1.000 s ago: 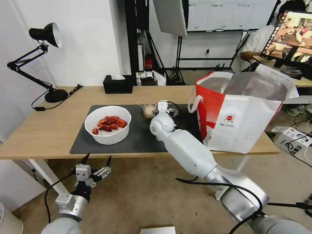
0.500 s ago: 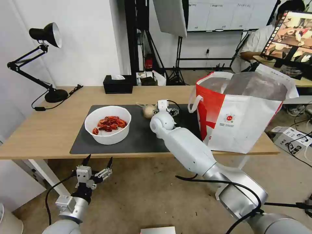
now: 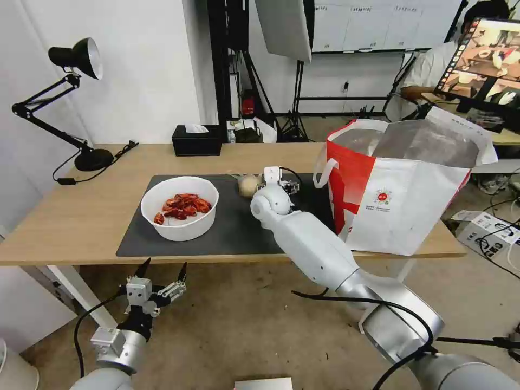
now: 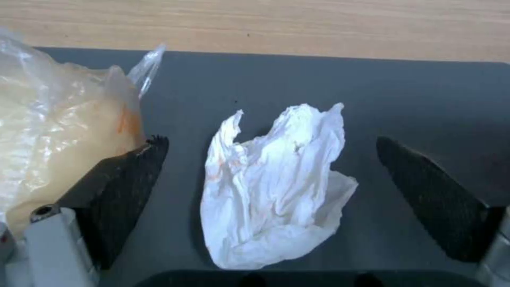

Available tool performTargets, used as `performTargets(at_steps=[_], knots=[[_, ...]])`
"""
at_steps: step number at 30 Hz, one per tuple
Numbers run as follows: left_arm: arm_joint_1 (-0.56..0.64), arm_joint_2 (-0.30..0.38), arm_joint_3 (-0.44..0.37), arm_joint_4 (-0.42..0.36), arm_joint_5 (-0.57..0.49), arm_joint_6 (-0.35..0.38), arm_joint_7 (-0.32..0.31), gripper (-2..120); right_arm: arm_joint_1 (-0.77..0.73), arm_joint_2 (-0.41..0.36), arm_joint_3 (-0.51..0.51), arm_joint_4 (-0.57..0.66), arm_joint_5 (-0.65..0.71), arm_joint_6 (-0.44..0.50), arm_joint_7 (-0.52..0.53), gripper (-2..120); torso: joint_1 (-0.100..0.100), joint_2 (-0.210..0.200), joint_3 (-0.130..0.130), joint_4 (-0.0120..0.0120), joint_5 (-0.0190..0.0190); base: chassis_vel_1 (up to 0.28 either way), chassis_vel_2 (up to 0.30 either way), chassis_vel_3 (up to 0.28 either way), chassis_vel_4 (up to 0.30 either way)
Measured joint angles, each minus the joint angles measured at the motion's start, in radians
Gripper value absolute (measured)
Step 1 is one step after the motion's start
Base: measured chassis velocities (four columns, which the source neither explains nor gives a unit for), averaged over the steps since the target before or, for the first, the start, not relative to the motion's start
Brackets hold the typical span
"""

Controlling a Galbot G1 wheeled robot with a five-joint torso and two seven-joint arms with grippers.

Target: Pick up the trash from the table and place it into the takeout bag.

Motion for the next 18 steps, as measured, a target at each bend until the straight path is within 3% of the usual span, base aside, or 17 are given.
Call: performTargets(at_steps=[18], knots=[[0.004,-0.009,0.008,0.000,0.000,-0.002,0.001,100,-0.010,-0.011,0.009,-0.018,-0.003,-0.003,-0.013,100,0.000,0.000,0.000,0.0000,0.0000,0.000,0.000,0.000,0.000]])
